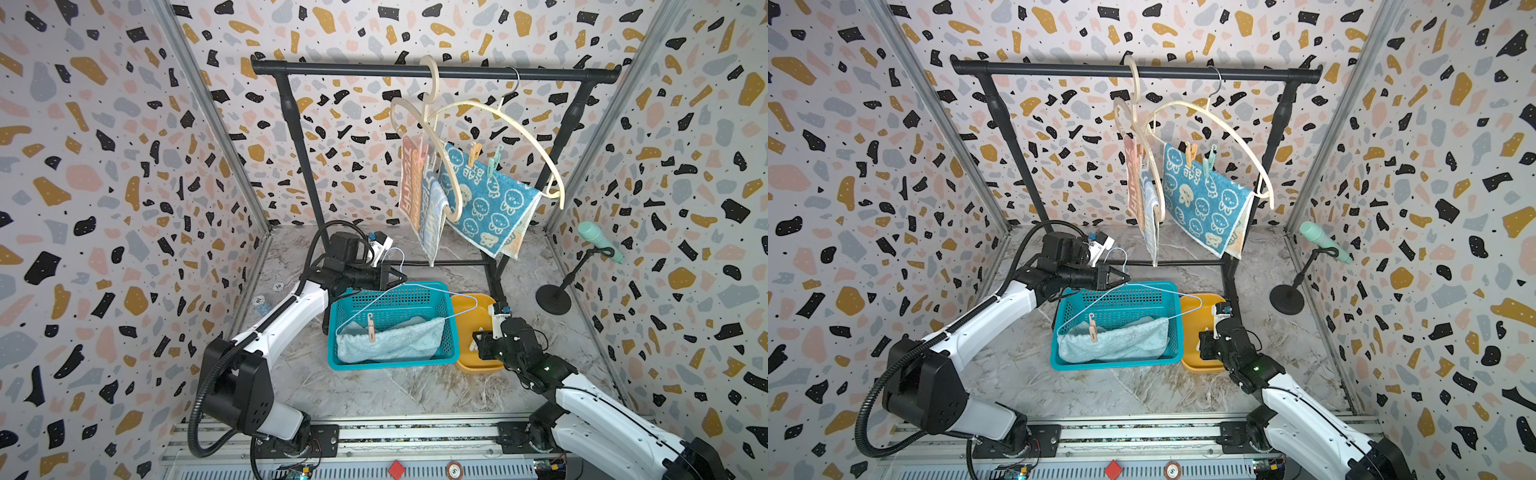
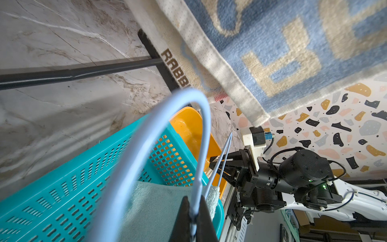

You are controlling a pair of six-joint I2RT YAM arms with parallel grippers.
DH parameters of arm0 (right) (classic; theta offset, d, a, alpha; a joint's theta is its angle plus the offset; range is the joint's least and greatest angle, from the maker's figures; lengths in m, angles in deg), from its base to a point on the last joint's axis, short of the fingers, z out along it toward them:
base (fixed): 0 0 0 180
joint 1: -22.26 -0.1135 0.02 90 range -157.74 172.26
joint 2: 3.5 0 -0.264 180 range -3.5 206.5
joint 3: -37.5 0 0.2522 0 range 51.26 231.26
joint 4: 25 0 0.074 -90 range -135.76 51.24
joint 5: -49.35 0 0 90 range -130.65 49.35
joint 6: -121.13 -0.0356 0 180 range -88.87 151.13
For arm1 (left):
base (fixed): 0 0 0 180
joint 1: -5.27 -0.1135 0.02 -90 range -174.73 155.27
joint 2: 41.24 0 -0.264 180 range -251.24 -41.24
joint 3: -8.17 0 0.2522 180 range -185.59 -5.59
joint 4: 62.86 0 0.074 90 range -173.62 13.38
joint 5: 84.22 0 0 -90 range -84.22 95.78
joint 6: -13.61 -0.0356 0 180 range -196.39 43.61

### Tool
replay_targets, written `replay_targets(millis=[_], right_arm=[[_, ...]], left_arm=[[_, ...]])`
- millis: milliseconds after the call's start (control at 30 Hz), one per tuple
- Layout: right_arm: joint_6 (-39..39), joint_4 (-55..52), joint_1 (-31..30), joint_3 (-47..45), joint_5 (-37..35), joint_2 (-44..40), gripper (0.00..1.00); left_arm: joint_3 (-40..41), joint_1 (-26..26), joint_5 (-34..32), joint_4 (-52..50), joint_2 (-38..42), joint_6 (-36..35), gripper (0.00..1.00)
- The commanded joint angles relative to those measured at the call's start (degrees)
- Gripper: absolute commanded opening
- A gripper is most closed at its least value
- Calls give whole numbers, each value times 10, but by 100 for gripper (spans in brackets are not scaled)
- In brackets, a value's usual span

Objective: Remove the clothespins securing towels to the hanger
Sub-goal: Place the clothespin in the storage box.

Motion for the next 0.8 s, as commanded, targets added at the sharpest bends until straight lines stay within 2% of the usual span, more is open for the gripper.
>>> replay_targets(millis=[0,200,367,500,767], right_arm=[[-2,15,3,-3,-14,3,21],[0,20,6,-3,-23,6,37],[10,22,10,7,-25,14,45],[17,20,12,19,-27,20,49],[26,-17,12,48,-16,7,52]], left_arm=[[5,-5,6,17,15,-1,0],[4,-5,6,17,13,-1,0],[4,-5,7,17,13,-1,0],[3,-6,6,17,12,-1,0],[0,-7,5,17,10,-1,0]])
